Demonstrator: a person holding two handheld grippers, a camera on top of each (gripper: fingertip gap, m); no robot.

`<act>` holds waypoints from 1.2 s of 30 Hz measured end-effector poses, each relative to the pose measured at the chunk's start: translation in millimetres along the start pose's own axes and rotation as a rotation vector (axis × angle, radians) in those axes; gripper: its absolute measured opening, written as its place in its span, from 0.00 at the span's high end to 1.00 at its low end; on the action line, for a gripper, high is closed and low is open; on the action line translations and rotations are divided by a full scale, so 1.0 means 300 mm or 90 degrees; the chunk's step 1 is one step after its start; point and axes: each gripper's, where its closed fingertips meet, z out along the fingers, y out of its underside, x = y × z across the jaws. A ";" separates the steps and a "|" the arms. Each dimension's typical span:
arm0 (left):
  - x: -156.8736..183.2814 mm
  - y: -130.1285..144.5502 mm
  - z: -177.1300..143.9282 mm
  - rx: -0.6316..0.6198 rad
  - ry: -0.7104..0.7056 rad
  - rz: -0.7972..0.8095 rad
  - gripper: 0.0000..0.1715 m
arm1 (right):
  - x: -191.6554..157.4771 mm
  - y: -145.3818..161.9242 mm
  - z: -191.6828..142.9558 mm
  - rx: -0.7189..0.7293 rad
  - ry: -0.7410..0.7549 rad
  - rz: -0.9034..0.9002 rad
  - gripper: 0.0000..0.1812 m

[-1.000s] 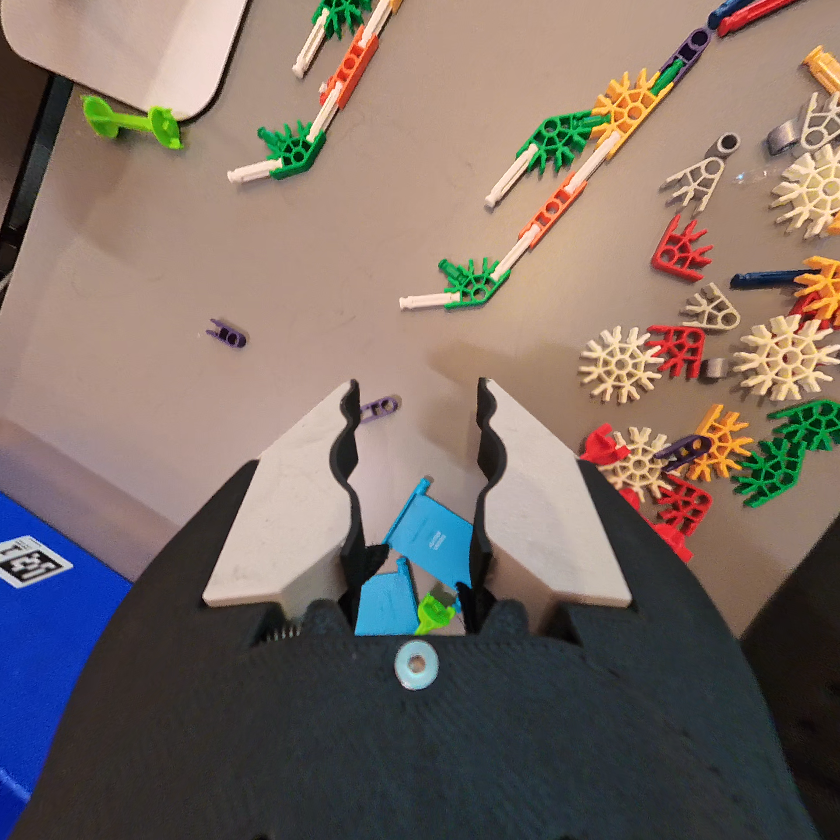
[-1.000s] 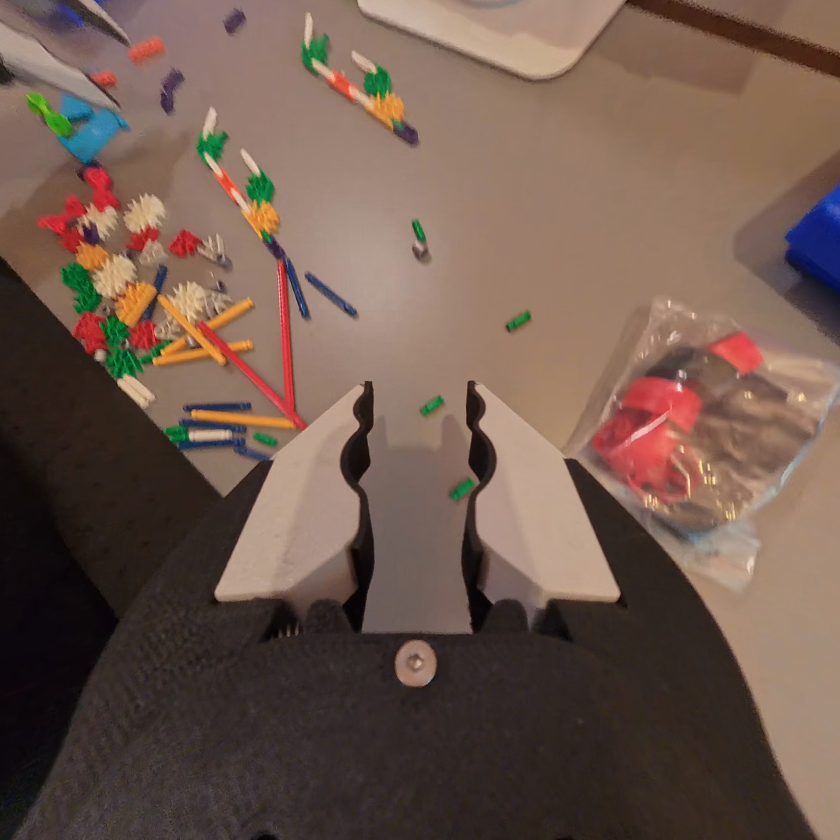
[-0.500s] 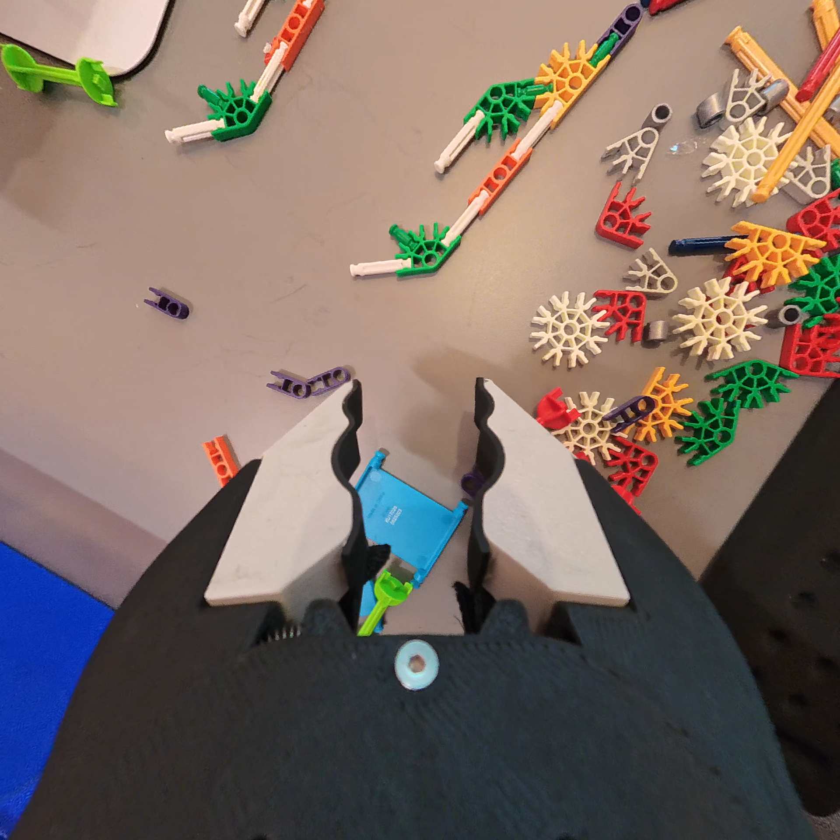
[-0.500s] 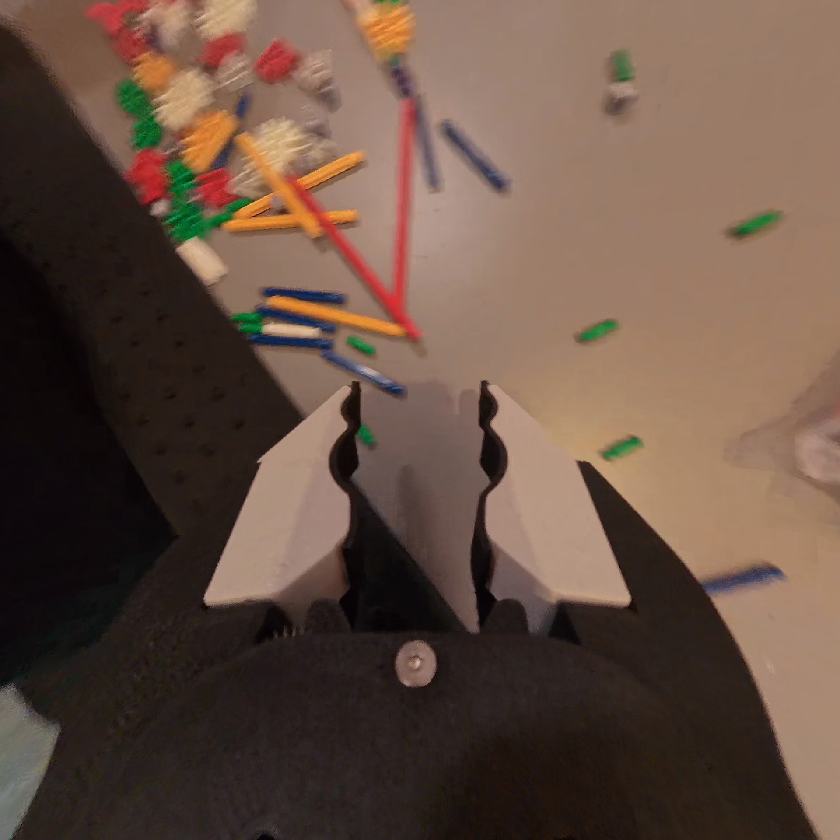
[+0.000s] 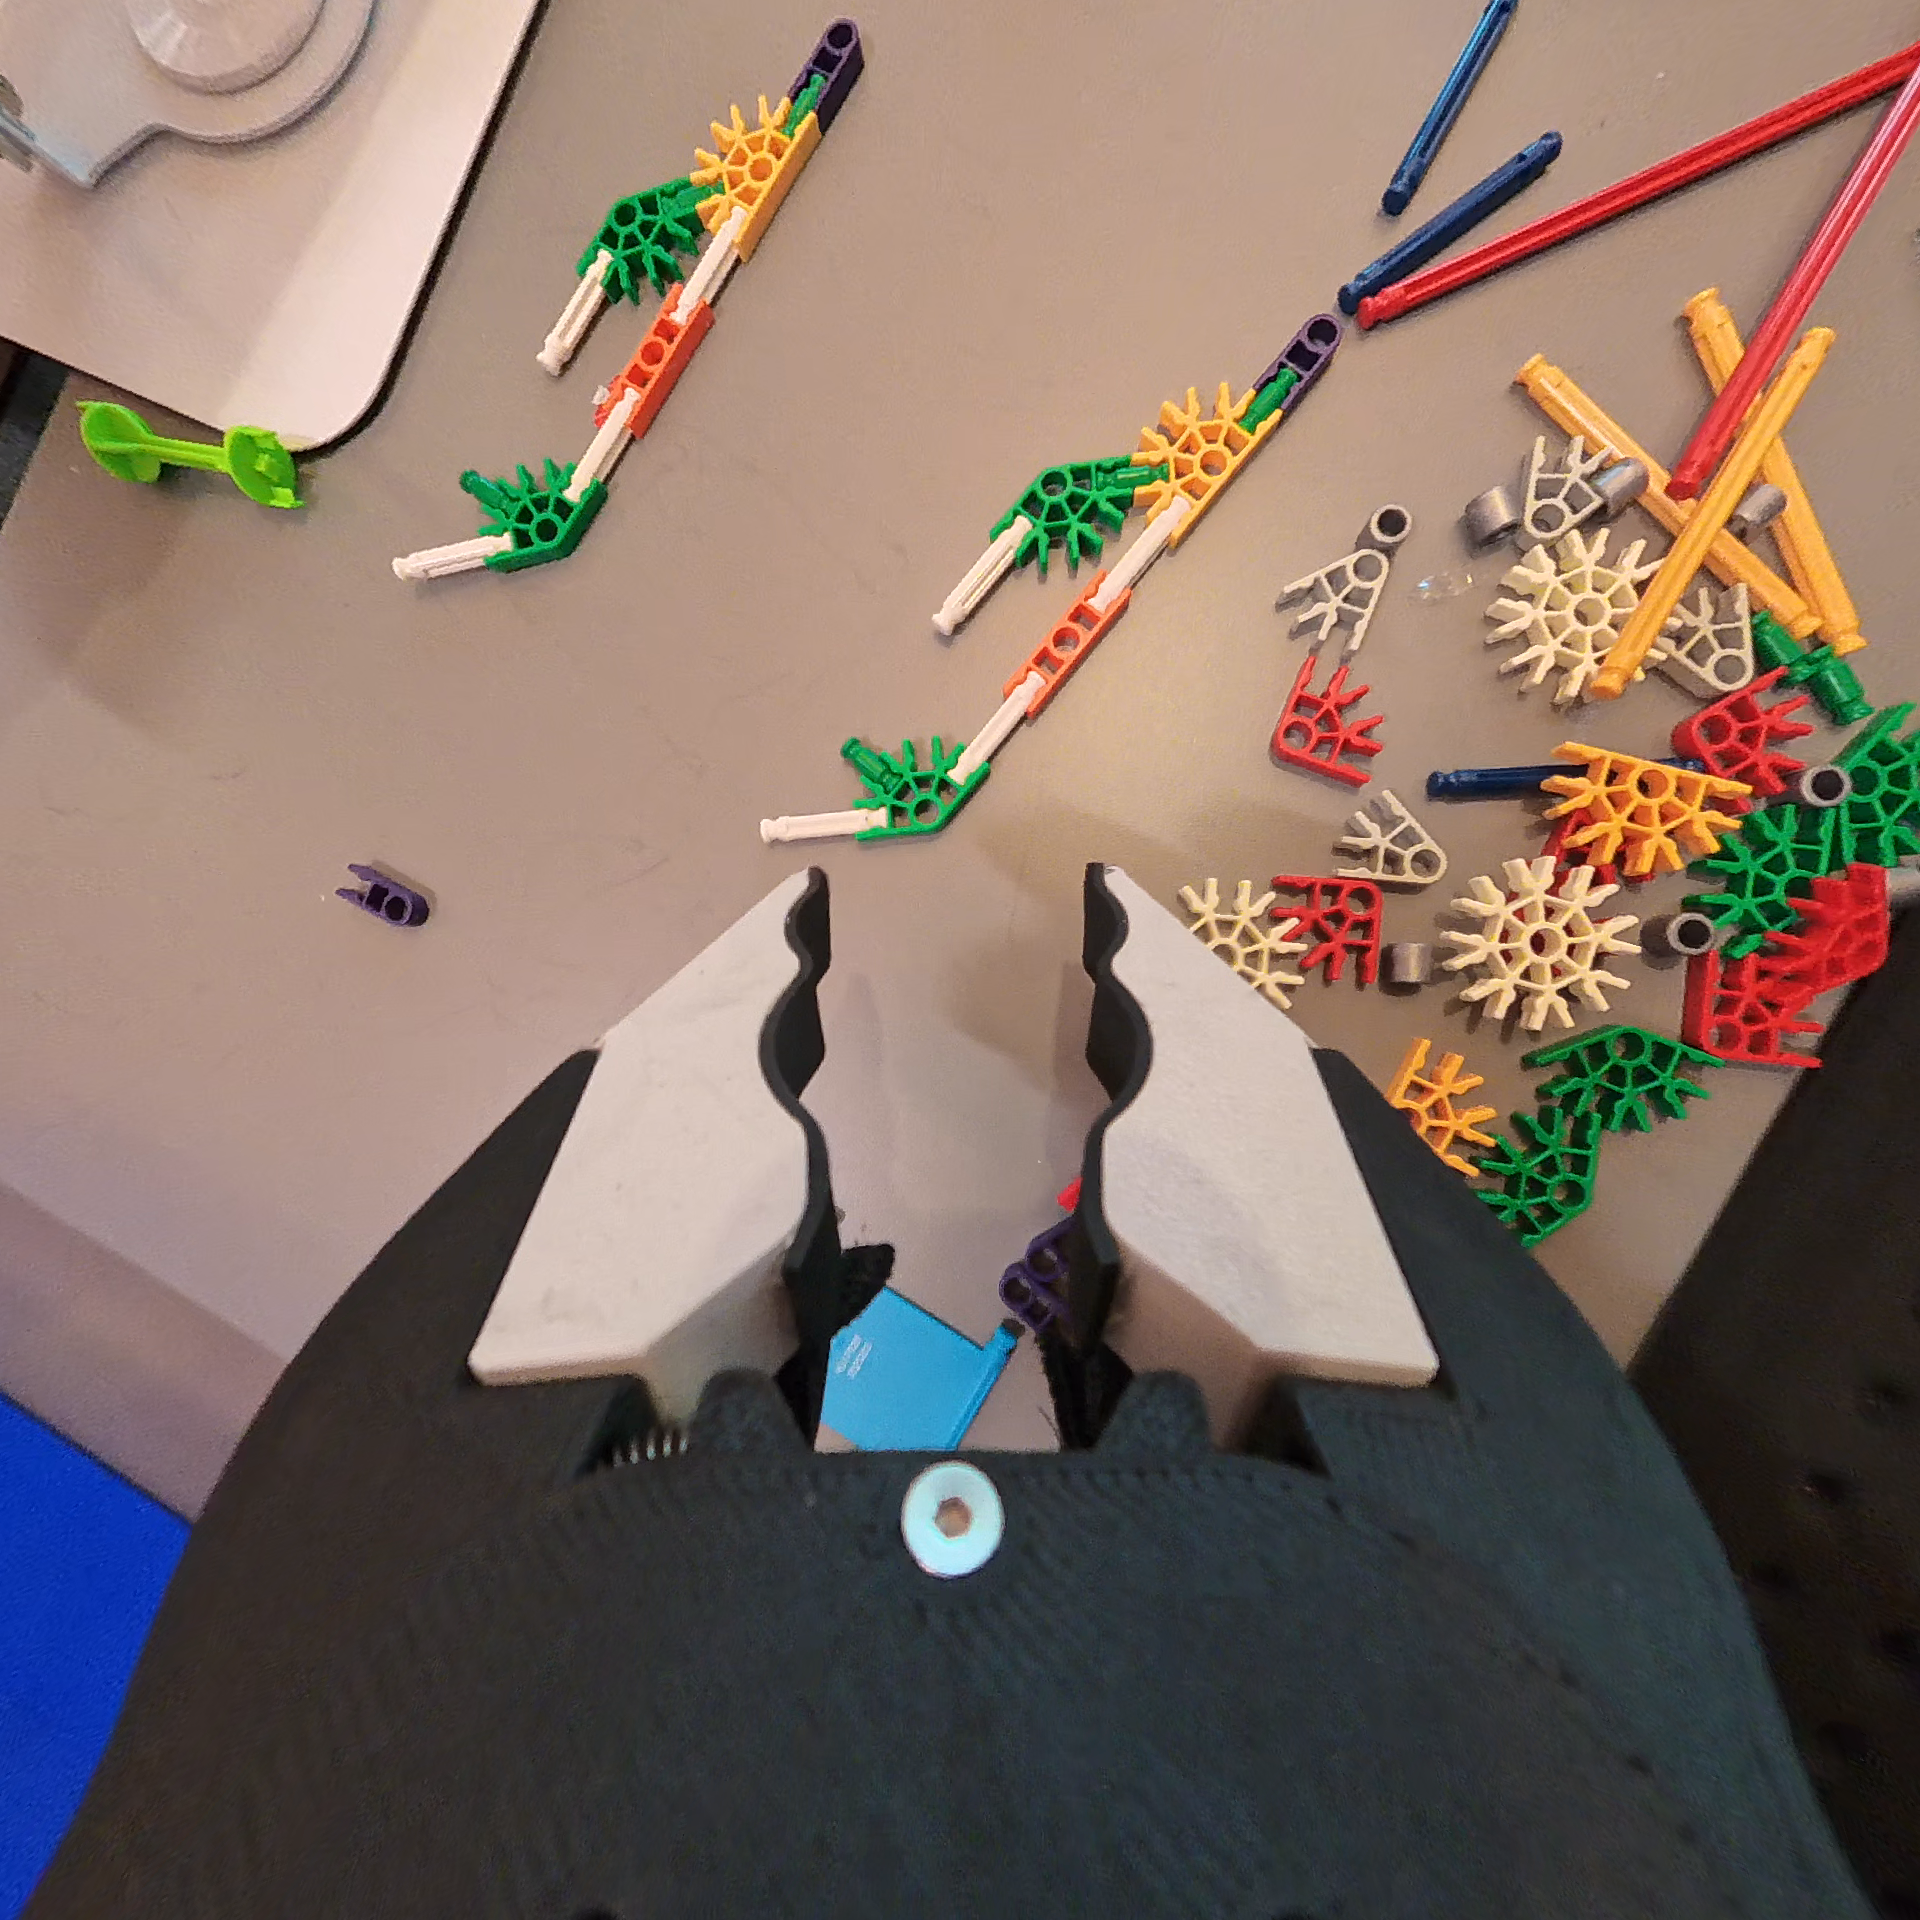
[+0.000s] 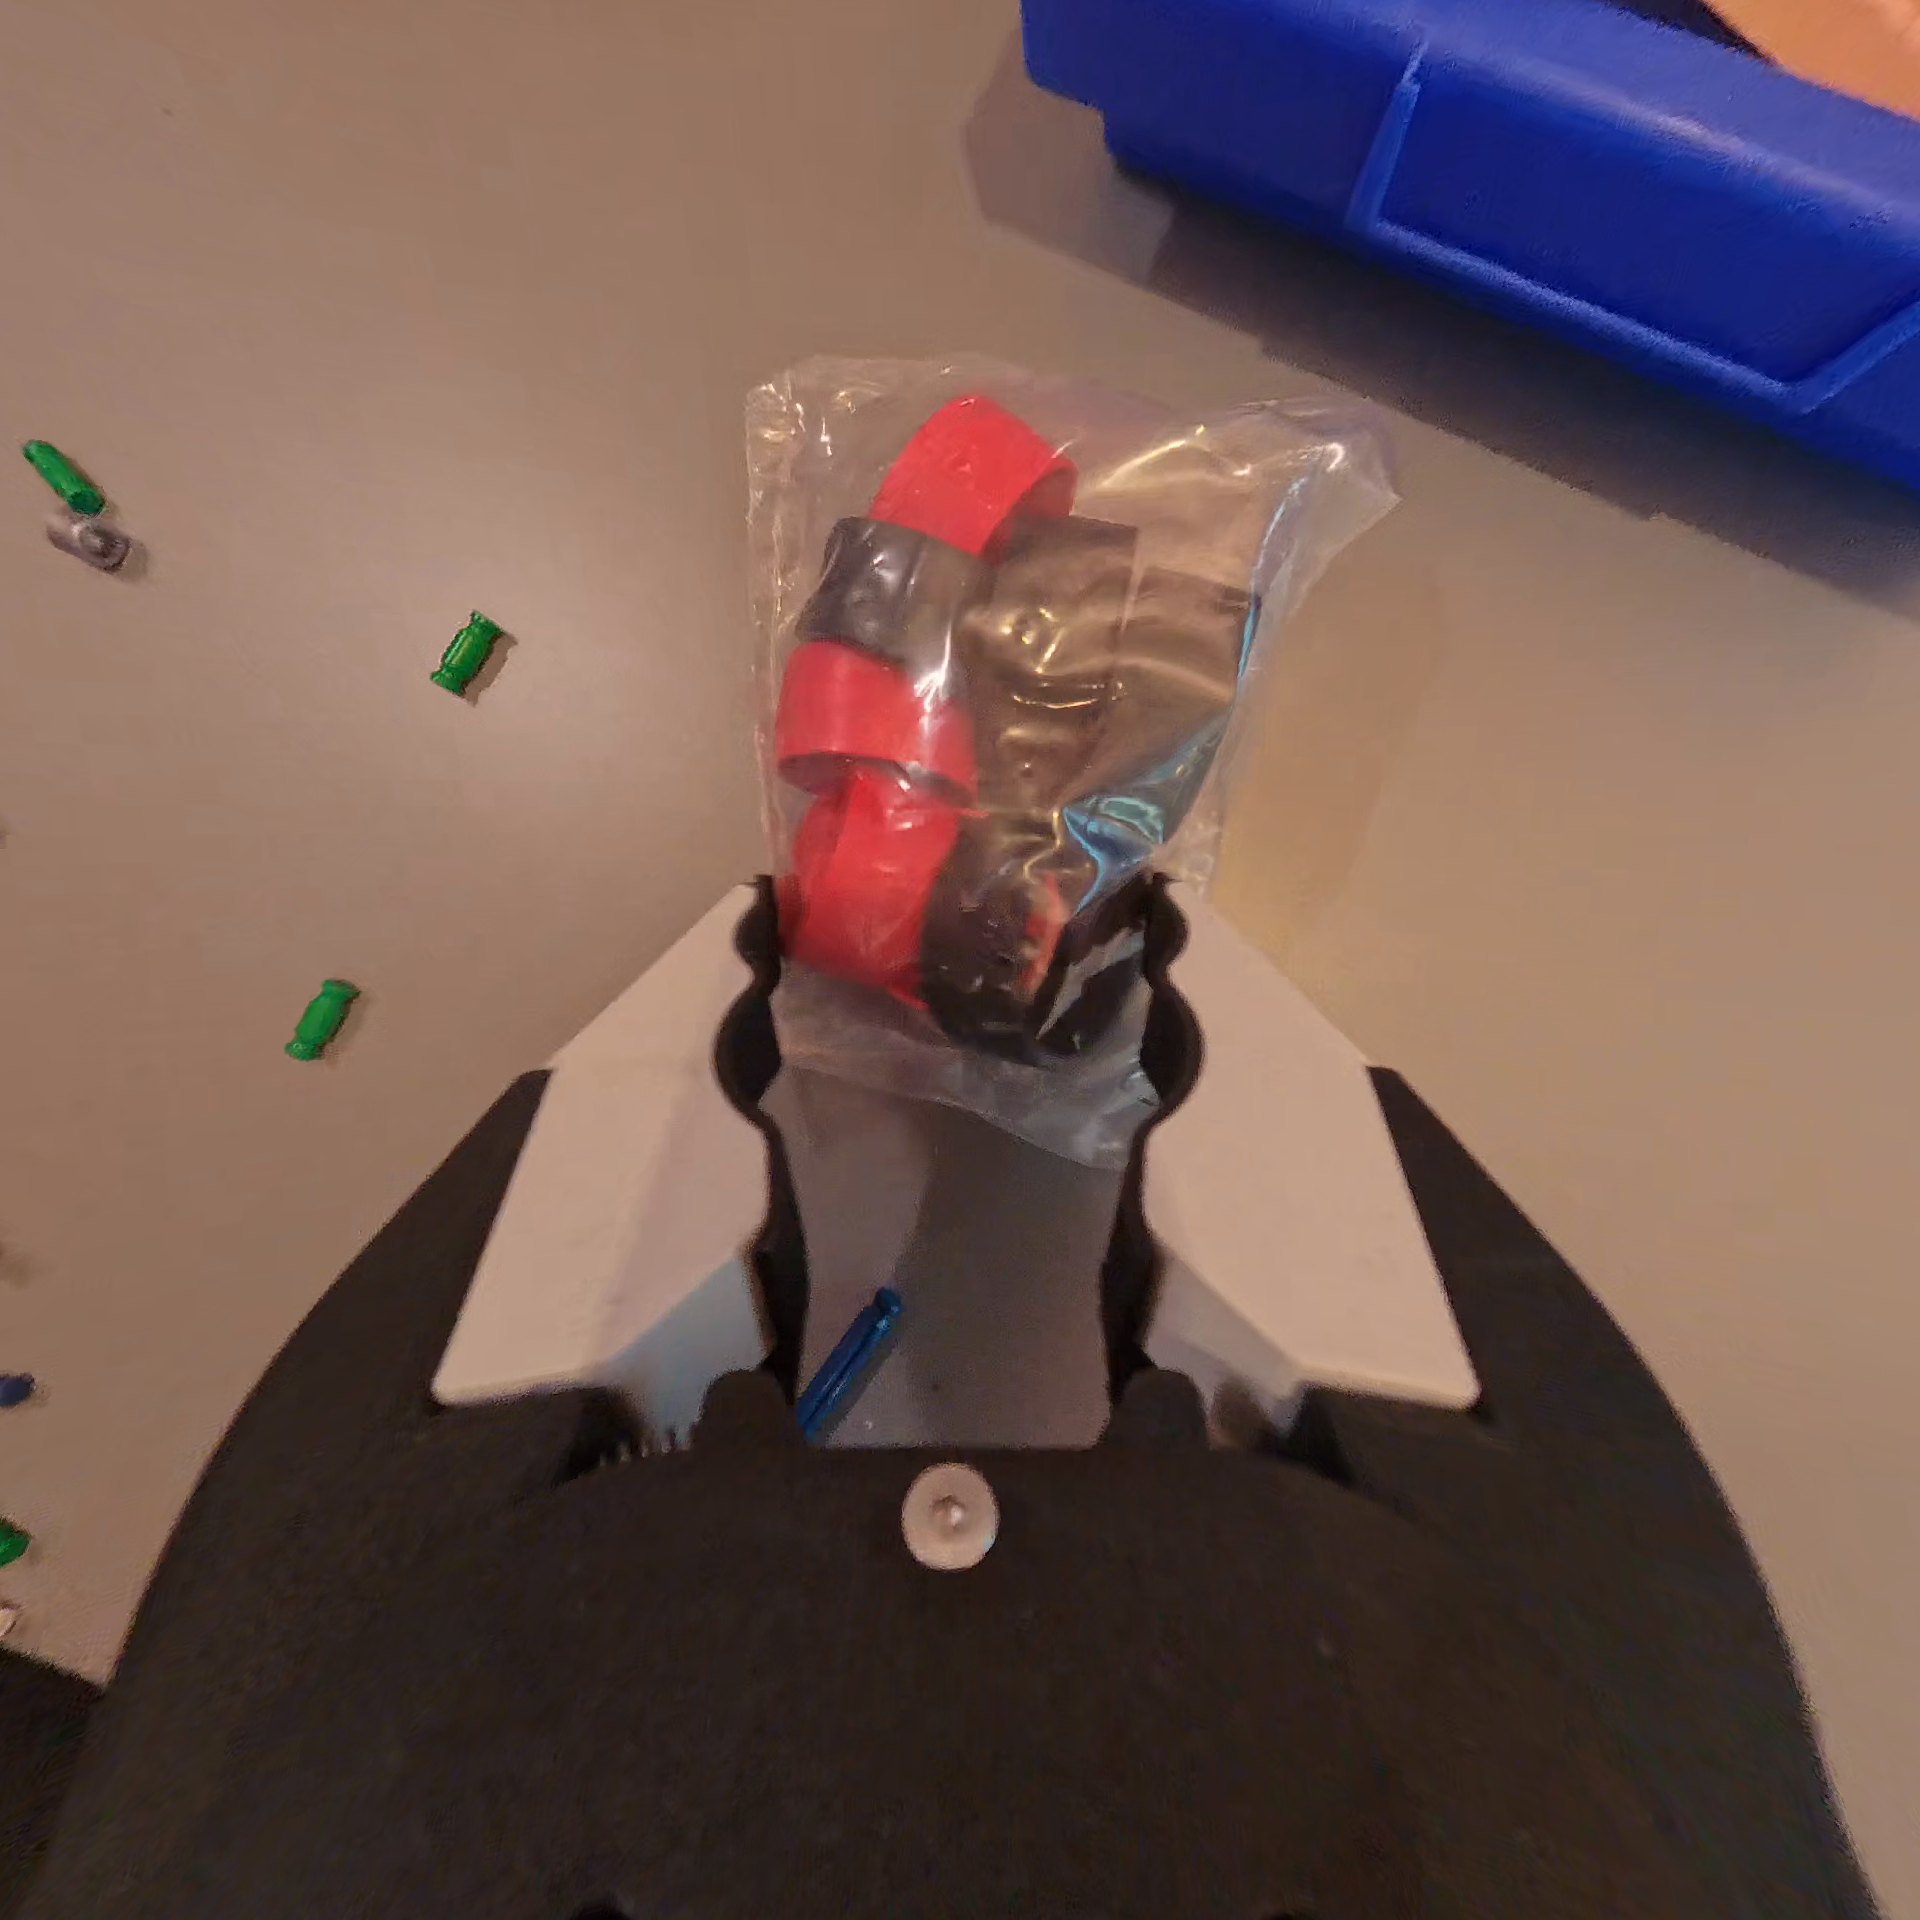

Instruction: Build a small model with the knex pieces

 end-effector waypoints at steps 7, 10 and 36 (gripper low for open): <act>-0.063 0.043 -0.074 0.026 -0.061 -0.052 0.74 | -0.006 -0.056 -0.079 0.098 0.030 -0.085 0.71; -0.087 0.057 -0.110 0.036 -0.086 -0.067 0.74 | -0.018 -0.105 -0.162 0.148 0.116 -0.199 0.72; 0.024 0.089 -0.123 0.064 -0.066 -0.115 0.72 | -0.053 -0.129 -0.237 0.193 0.140 -0.194 0.79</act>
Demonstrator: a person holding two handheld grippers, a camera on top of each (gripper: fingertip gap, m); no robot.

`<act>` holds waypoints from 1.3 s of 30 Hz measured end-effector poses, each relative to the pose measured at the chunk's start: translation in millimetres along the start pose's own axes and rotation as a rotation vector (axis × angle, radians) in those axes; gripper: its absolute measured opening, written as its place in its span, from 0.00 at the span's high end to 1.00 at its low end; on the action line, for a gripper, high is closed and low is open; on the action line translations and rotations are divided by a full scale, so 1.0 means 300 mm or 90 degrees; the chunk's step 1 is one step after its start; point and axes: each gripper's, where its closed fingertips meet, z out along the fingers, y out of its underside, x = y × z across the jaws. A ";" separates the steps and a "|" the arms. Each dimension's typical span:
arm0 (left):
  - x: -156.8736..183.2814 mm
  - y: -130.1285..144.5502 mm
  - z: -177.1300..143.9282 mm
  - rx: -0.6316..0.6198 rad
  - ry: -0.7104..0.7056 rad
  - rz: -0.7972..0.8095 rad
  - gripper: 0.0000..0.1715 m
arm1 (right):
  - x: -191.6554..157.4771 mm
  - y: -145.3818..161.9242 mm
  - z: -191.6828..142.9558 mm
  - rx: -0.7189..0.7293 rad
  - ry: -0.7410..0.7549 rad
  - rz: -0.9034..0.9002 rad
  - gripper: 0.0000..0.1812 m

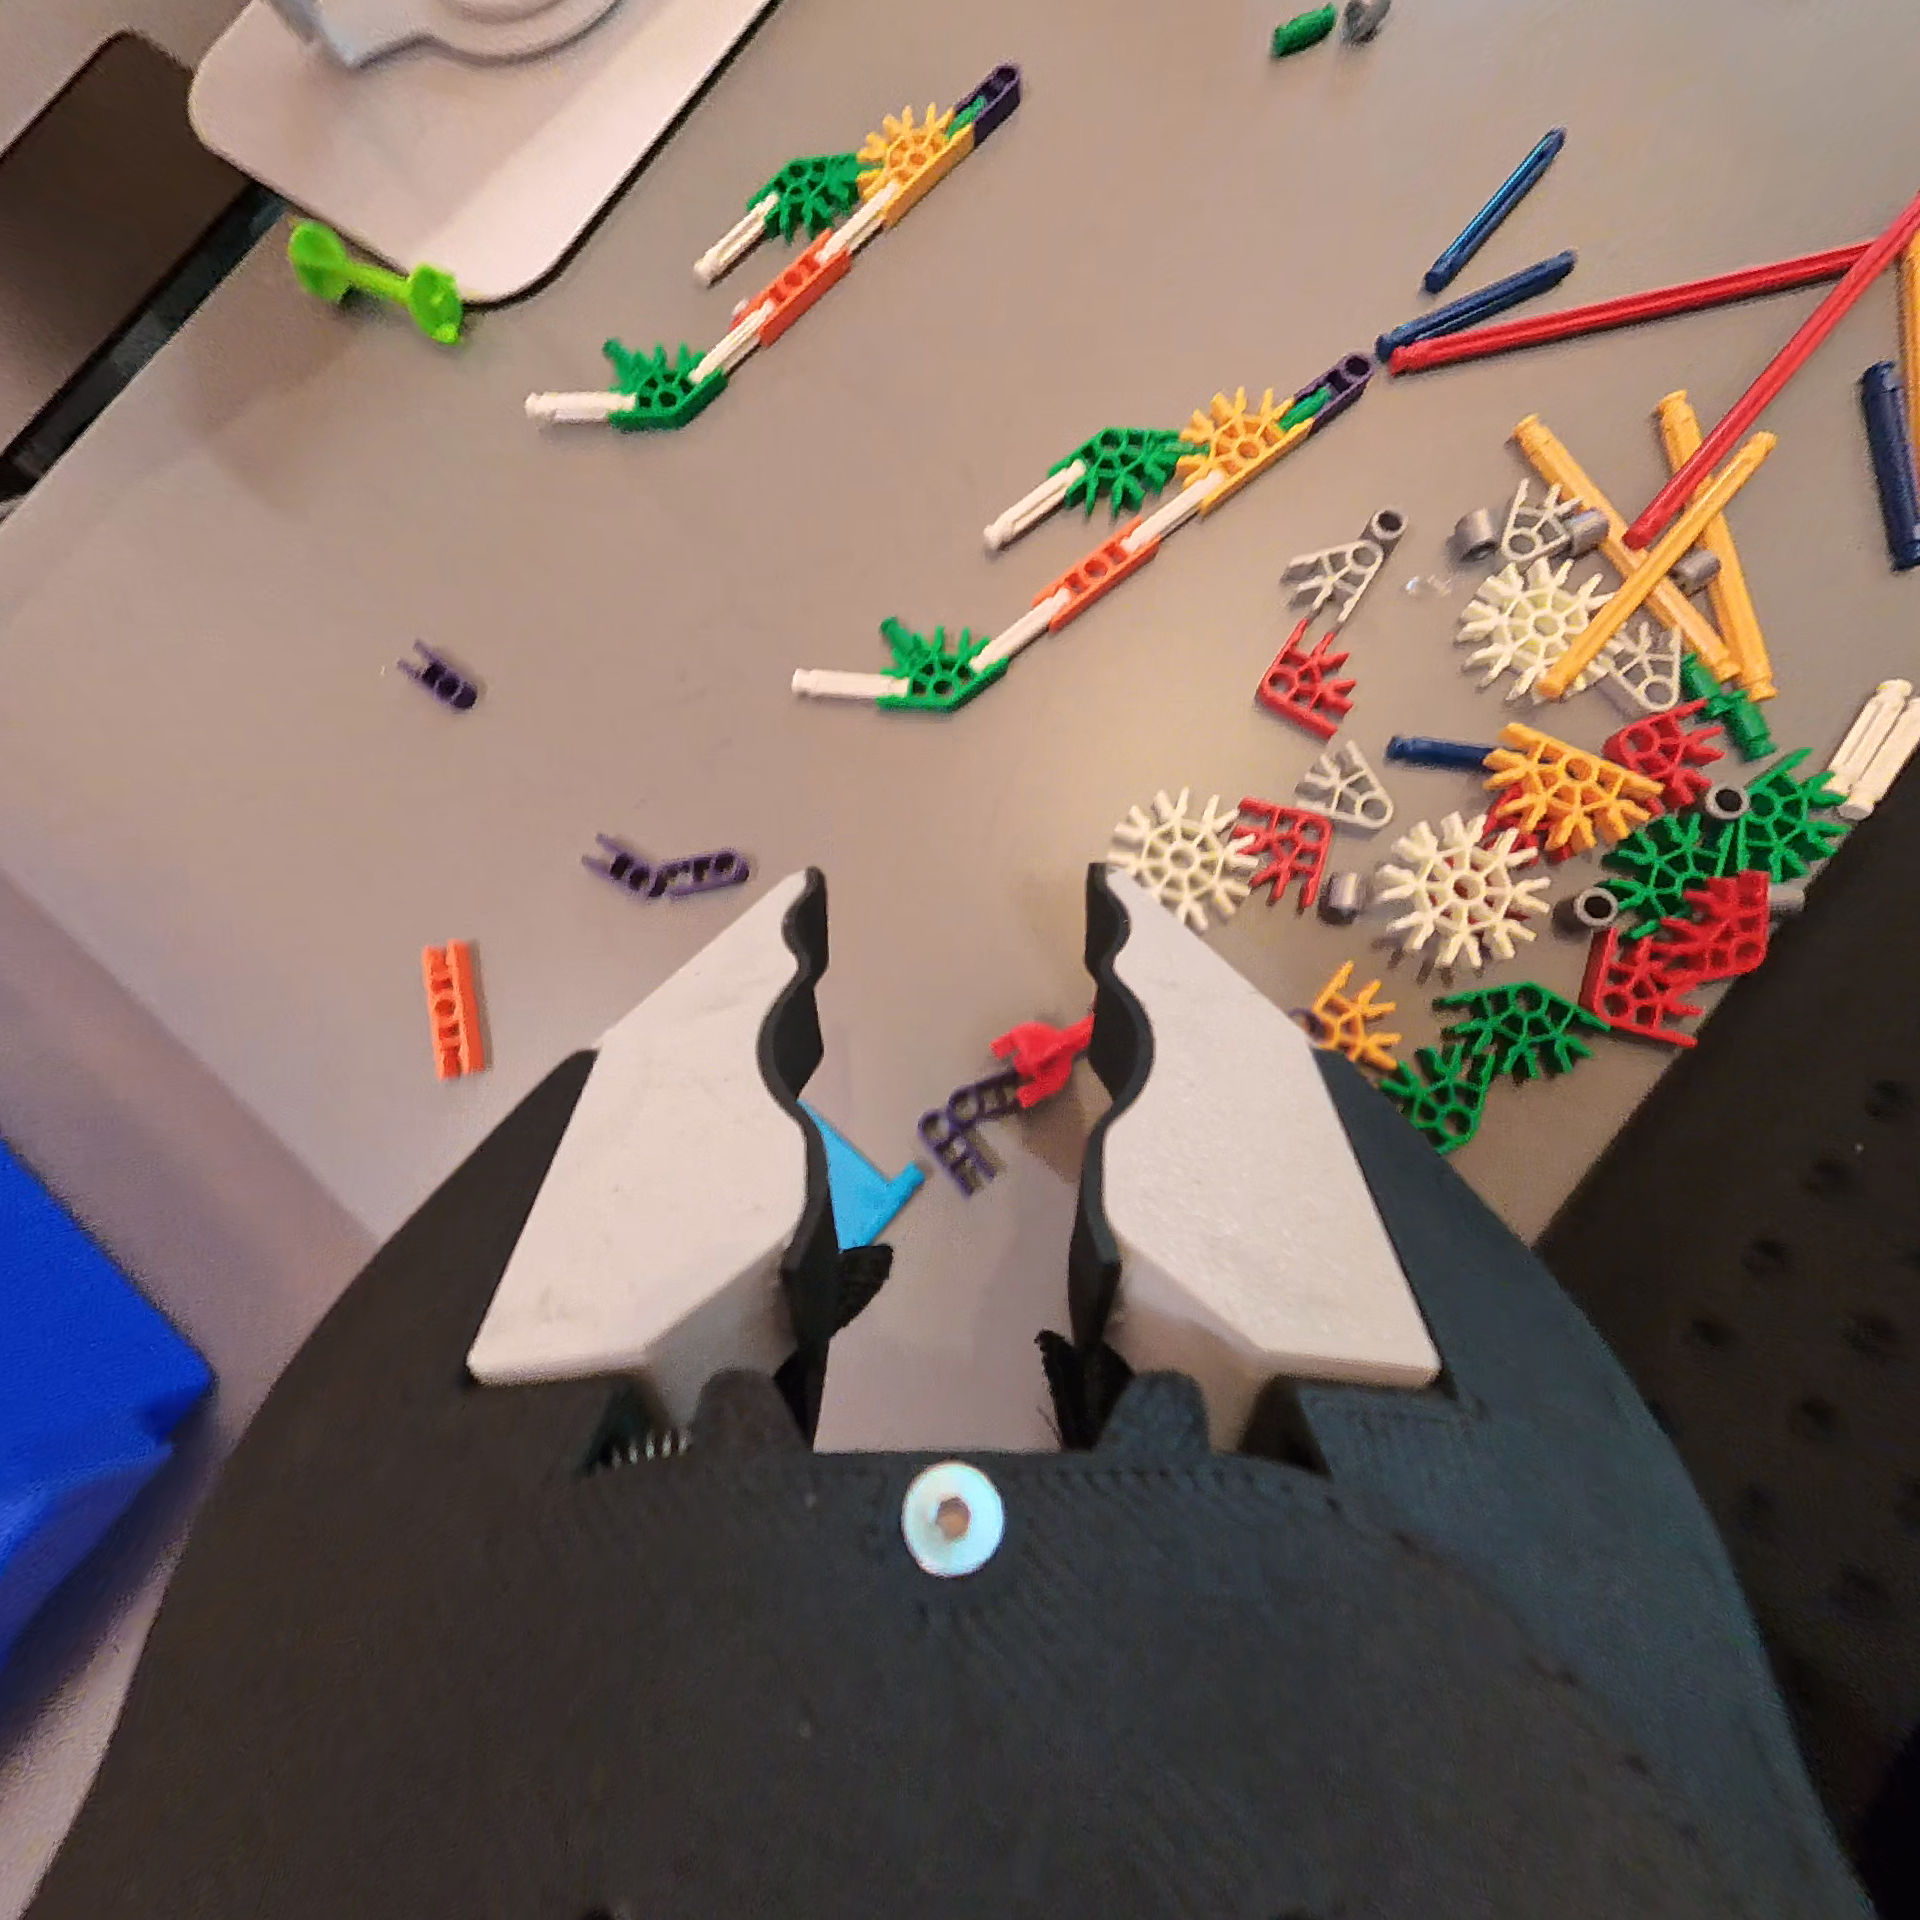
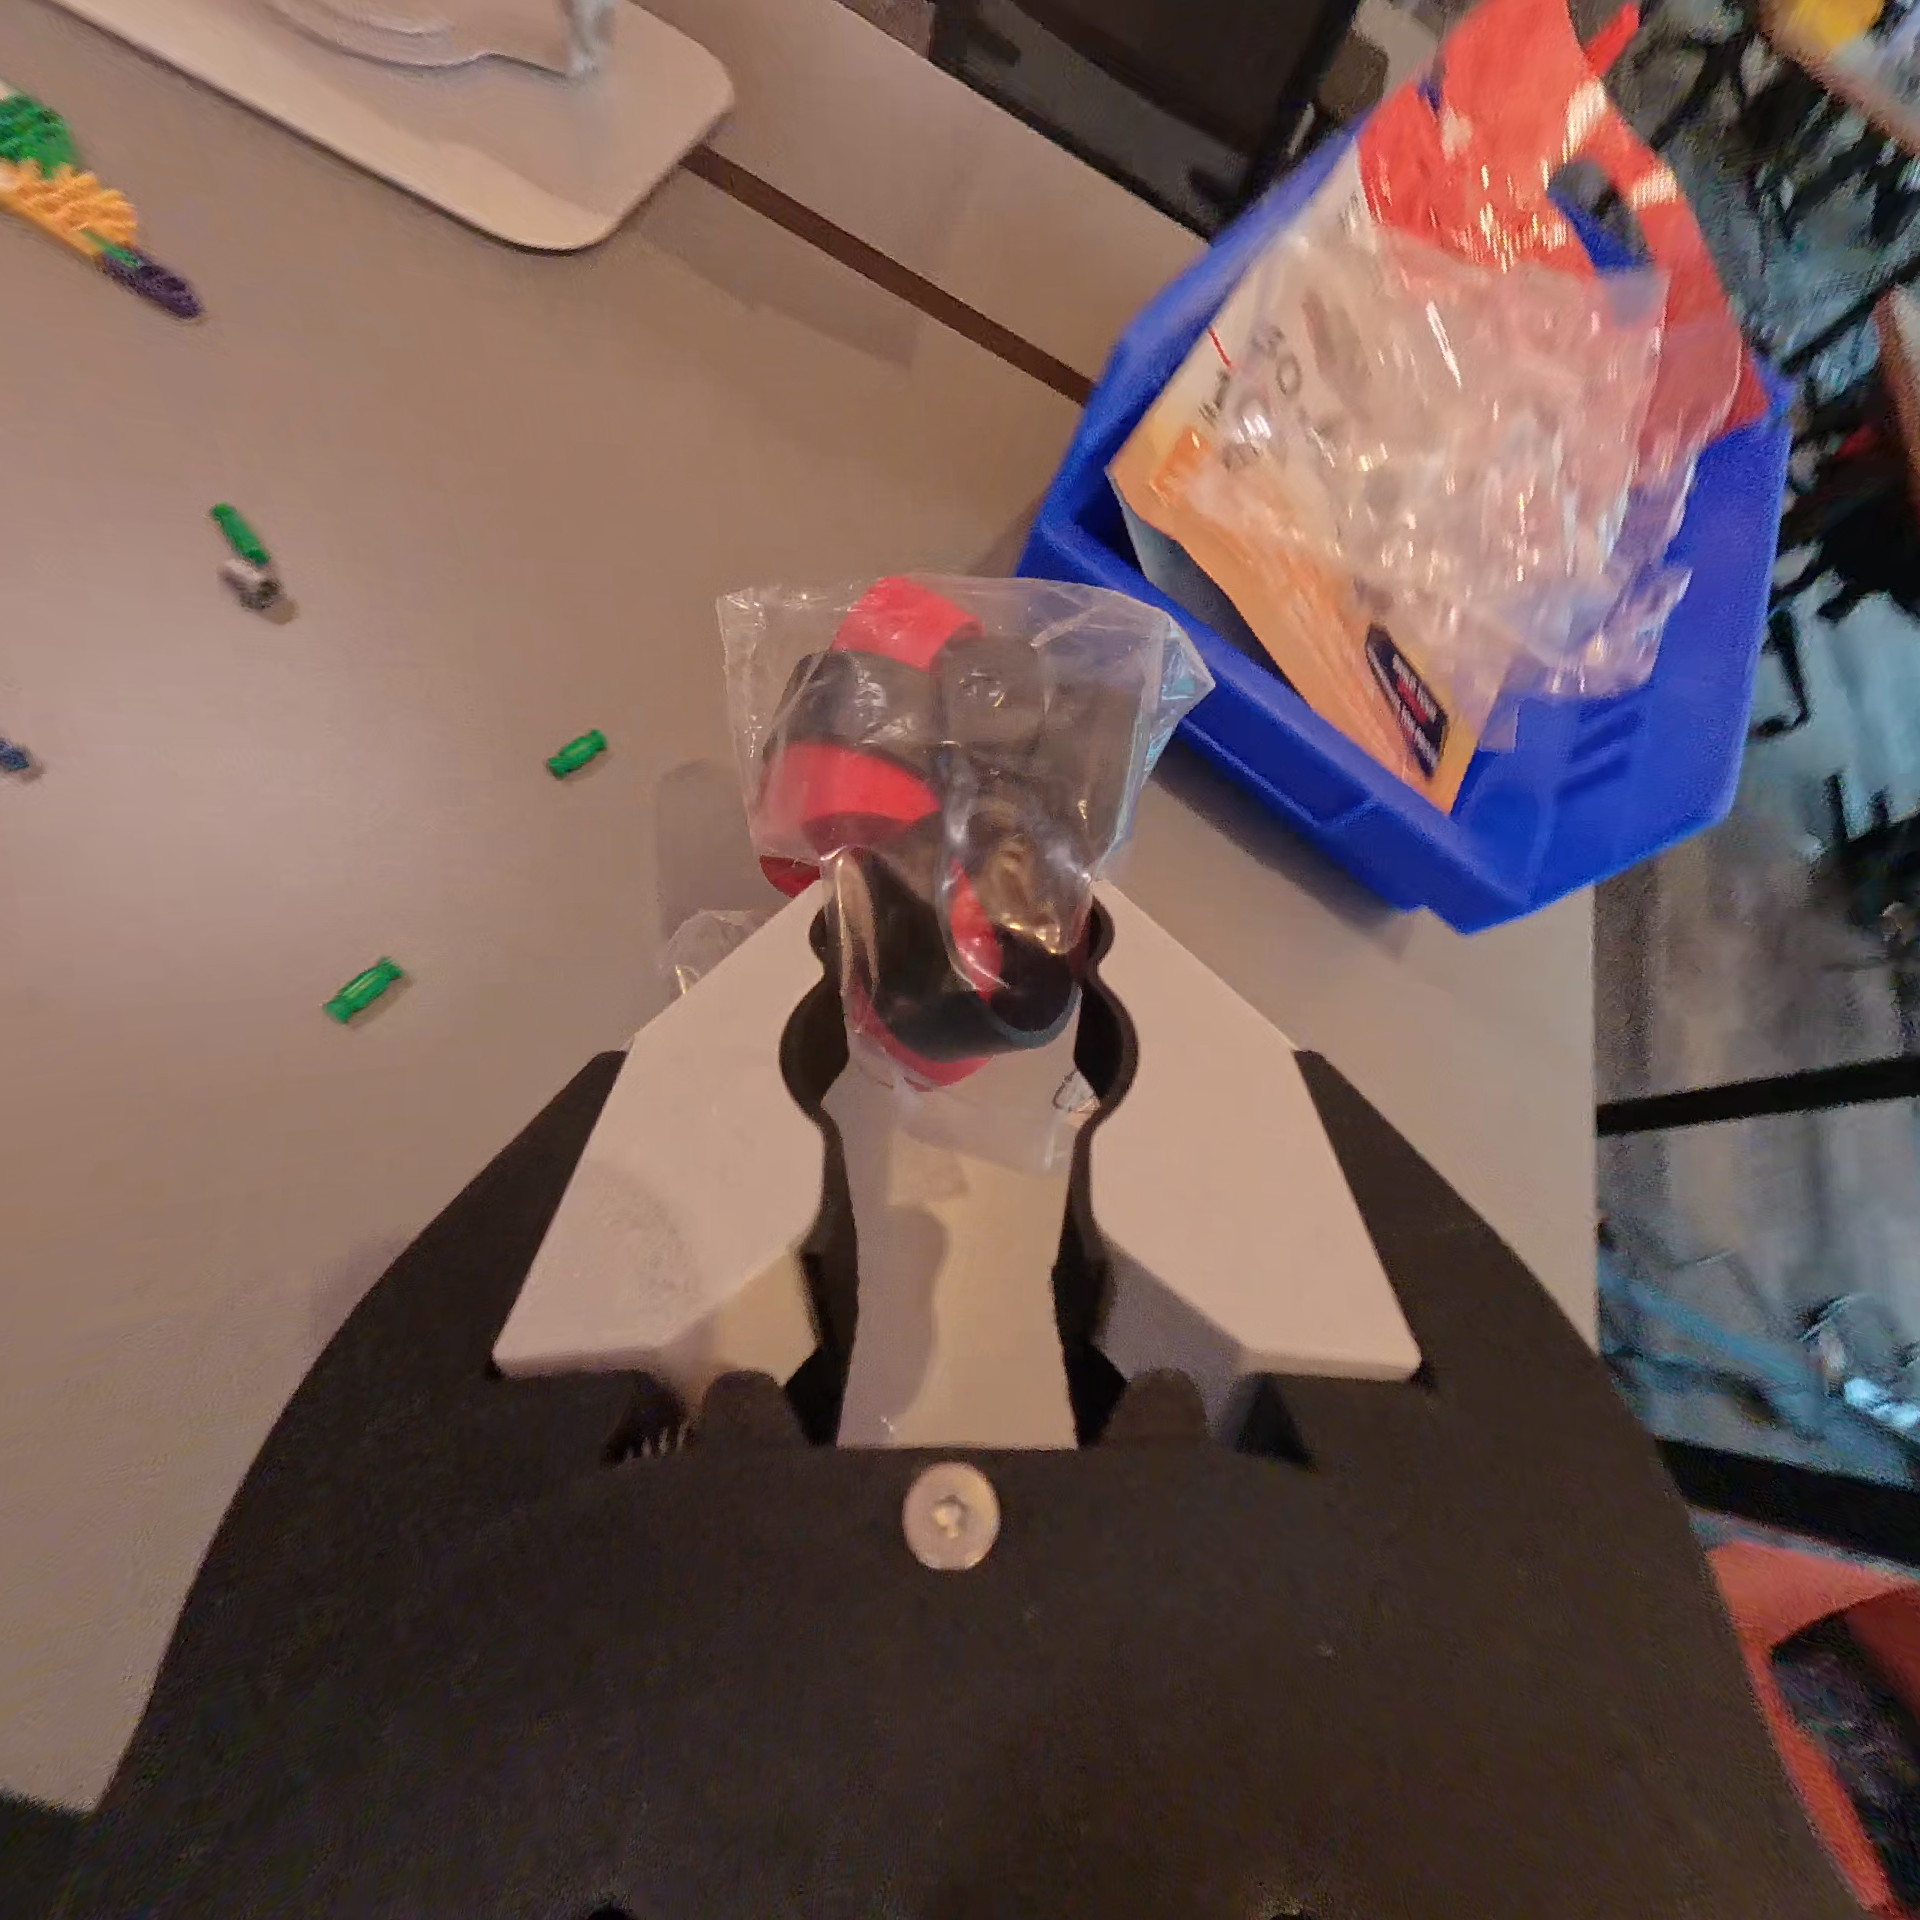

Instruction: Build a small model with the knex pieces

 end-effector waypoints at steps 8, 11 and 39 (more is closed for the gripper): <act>0.059 0.113 -0.121 -0.014 0.001 -0.020 0.73 | 0.019 0.121 0.157 -0.093 -0.071 0.108 0.71; 0.087 0.156 -0.159 -0.004 -0.009 -0.039 0.73 | 0.022 0.100 0.142 -0.091 -0.072 0.121 0.61; 0.225 0.265 -0.029 -0.069 0.056 -0.148 0.95 | -0.806 -0.222 -0.125 0.041 -0.324 -0.098 0.70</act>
